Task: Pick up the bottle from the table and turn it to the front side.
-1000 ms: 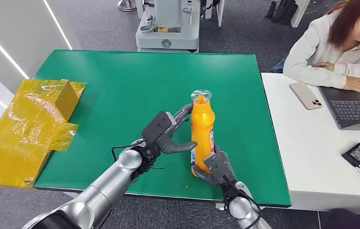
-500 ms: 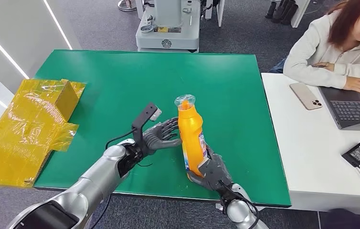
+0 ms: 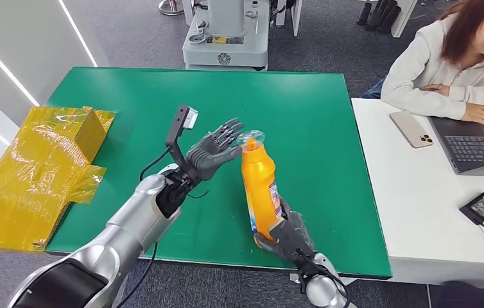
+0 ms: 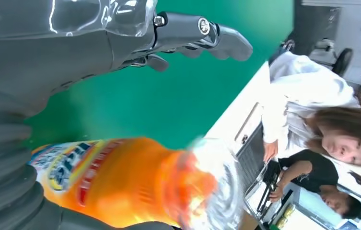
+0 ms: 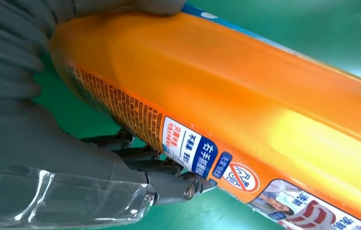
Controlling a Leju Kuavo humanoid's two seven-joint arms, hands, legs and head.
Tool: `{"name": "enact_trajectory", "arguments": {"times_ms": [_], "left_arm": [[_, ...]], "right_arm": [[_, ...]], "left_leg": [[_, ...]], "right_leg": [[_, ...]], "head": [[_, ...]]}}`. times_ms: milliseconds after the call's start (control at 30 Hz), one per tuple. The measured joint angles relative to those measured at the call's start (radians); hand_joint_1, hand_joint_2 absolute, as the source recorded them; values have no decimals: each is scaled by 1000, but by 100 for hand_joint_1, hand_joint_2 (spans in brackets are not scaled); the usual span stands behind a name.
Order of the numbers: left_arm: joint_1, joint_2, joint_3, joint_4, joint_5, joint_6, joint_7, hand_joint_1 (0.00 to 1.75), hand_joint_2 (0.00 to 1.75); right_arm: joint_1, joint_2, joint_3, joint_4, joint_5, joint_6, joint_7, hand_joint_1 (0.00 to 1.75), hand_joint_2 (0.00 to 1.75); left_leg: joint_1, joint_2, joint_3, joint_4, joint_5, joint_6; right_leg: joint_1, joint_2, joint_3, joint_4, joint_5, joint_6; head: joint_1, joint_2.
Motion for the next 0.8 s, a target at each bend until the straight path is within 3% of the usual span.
{"name": "enact_trajectory", "arguments": {"times_ms": [300,500,567,633,700,800], "left_arm": [[22,-20,-138,-20,-272,96,-129,0,175],[28,-18,-192,-20,-309,20,-97,0,175],[29,-13,-199,-19,-303,-9,-86,12,175],[27,-8,-201,-17,-275,-44,-66,99,175],[24,-5,-201,-13,-236,-77,-44,175,175],[14,-4,-200,-8,-180,-111,-11,175,175]], "right_arm": [[50,-1,-25,-58,28,12,22,171,175],[59,-4,-34,-72,28,31,30,169,175],[59,-4,-34,-71,29,35,31,166,175],[60,-5,-34,-69,35,36,31,163,175],[60,-5,-35,-67,44,36,31,160,175],[59,-5,-39,-63,53,36,27,158,175]], "left_leg": [[0,0,0,0,0,0],[0,1,0,0,0,0],[0,1,0,0,0,0],[0,1,0,0,0,0],[0,1,1,0,0,0],[0,1,1,0,0,0]], "right_leg": [[0,0,0,0,0,0],[0,0,0,0,0,0],[0,0,0,0,0,0],[0,0,0,0,0,0],[0,0,0,0,0,0],[0,0,0,0,0,0]], "head": [[0,0],[0,0],[0,0],[0,0],[0,0],[0,0]]}}
